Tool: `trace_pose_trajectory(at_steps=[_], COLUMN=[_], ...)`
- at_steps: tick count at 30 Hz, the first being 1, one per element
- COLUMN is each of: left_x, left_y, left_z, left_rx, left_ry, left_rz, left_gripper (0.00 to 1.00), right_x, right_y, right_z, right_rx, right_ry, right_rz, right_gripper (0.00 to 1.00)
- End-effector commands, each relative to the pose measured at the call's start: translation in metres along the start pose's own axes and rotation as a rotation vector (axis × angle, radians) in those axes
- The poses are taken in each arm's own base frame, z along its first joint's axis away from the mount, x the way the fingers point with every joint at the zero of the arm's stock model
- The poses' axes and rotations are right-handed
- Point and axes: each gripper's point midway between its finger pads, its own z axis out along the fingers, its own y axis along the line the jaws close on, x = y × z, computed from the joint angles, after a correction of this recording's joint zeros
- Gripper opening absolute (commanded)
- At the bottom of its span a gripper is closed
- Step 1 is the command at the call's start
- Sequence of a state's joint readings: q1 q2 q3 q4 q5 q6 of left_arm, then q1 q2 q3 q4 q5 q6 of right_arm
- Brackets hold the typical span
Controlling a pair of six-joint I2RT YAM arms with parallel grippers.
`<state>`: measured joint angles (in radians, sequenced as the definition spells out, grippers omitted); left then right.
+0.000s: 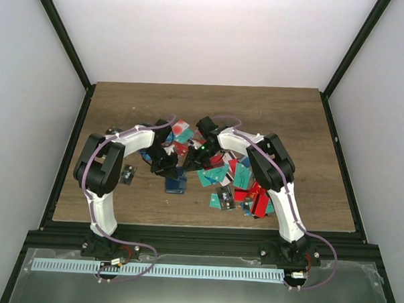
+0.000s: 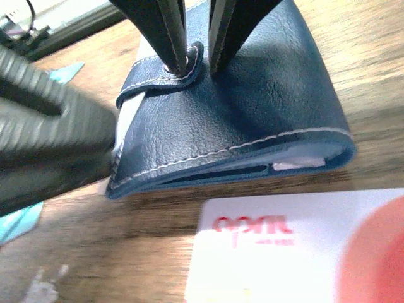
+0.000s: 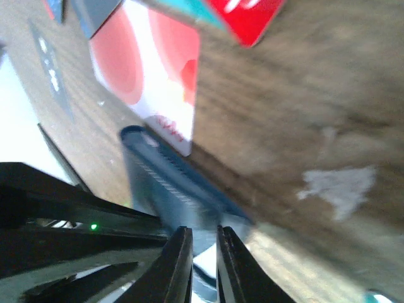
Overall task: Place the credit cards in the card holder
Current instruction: Close the card holder at the center of the board.
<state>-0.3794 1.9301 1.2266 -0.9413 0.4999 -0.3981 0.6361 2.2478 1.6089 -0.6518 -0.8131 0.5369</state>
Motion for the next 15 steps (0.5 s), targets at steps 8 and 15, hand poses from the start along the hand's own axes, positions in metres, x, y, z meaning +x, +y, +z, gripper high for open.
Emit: trace_pose_trajectory(at_steps=[8, 15], left_x=[-0.019, -0.023], left_y=[0.046, 0.016], left_z=[-0.043, -0.093], left_rx=[-0.283, -0.218], left_ry=[-0.18, -0.329], left_rz=[-0.019, 0.061], left_gripper=[0.27, 0.49], right_x=[-0.032, -0.034], right_y=[0.038, 0.088], right_z=[-0.04, -0.084], right_rx=[-0.022, -0.05], right_ry=[-0.12, -0.227], right_rz=[-0.105, -0.203], right_gripper=[0.17, 0.26])
